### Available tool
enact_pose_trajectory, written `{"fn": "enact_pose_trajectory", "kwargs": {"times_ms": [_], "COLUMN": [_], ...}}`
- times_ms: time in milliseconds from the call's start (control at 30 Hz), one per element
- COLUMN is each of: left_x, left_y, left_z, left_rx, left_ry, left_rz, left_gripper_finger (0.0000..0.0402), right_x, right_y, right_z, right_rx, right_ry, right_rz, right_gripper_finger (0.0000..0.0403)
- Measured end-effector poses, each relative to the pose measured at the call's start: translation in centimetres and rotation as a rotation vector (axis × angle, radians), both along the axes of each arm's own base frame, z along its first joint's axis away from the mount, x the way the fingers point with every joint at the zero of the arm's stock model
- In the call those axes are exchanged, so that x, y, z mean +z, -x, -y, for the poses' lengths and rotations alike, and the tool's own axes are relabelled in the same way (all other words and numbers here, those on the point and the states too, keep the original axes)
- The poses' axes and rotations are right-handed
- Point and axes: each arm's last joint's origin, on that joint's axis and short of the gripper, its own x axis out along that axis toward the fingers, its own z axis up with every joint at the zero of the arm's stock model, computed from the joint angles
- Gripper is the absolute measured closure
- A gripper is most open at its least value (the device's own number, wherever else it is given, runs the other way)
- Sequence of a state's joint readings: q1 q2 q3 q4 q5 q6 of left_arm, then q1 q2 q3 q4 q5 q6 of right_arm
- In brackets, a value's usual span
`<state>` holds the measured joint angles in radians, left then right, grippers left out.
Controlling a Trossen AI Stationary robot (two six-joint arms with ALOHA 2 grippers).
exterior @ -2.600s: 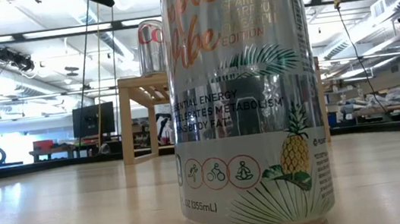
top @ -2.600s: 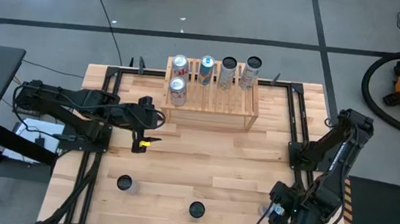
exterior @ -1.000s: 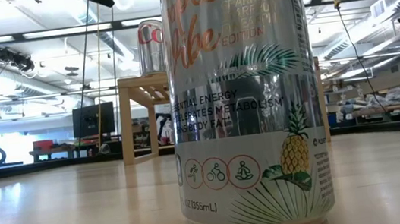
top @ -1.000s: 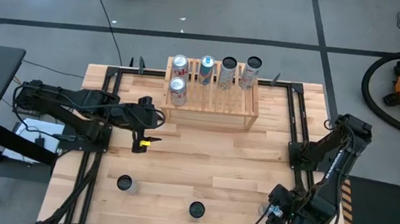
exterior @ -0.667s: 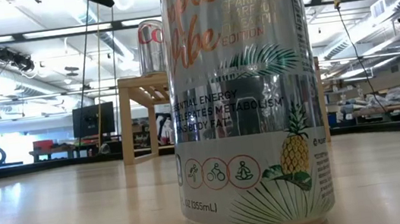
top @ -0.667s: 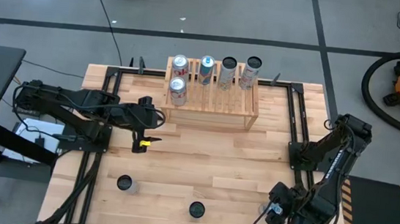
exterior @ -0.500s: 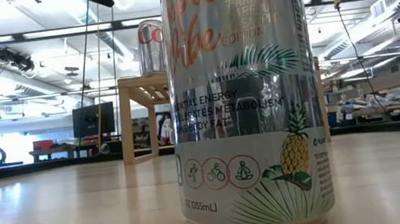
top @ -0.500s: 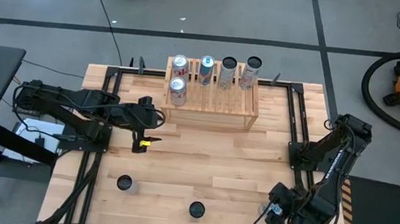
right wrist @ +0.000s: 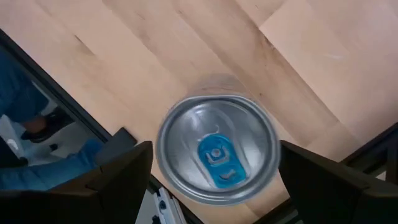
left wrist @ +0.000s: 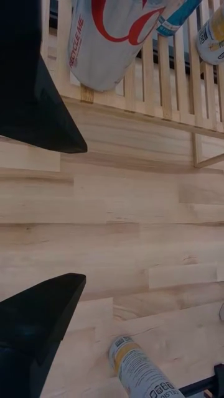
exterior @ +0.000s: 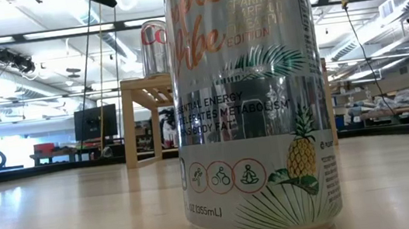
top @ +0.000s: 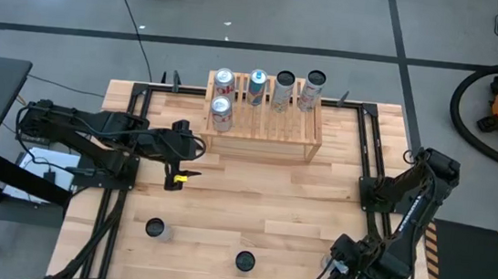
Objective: Place canned beverage on shelf
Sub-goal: Put the blue soda can aligned with the other blue soda can on the shelf
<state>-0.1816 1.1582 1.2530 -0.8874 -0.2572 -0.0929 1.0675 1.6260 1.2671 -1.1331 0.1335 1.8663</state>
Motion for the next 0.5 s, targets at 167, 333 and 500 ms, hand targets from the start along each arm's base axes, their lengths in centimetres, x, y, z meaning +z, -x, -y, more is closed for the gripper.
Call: {"fn": "enact_pose_trajectory", "kwargs": {"times_ms": [167,333,500], "left_x": [0.0,0.0,0.0], "left_y": [0.0,0.0,0.0], "left_z": [0.0,0.0,0.0], "left_rx": [0.001,0.001,0.0], "left_ry": [0.0,0.001,0.0], "left_rz": [0.0,0.0,0.0], "left_gripper_finger": [0.0067,0.0067,0.0067], "right_x": [0.0,-0.3,-1.1], "right_y": [0.0,-0.1,-0.2], "right_z": [0.2,0.2,-0.2], "right_rx": [-0.029,-0.045,-0.031], "right_ry": [0.023,0.049,0.052], "right_rz": [0.007,0.034,-0.023], "right_gripper_finger": [0.0057,0.0059,0.0092]}}
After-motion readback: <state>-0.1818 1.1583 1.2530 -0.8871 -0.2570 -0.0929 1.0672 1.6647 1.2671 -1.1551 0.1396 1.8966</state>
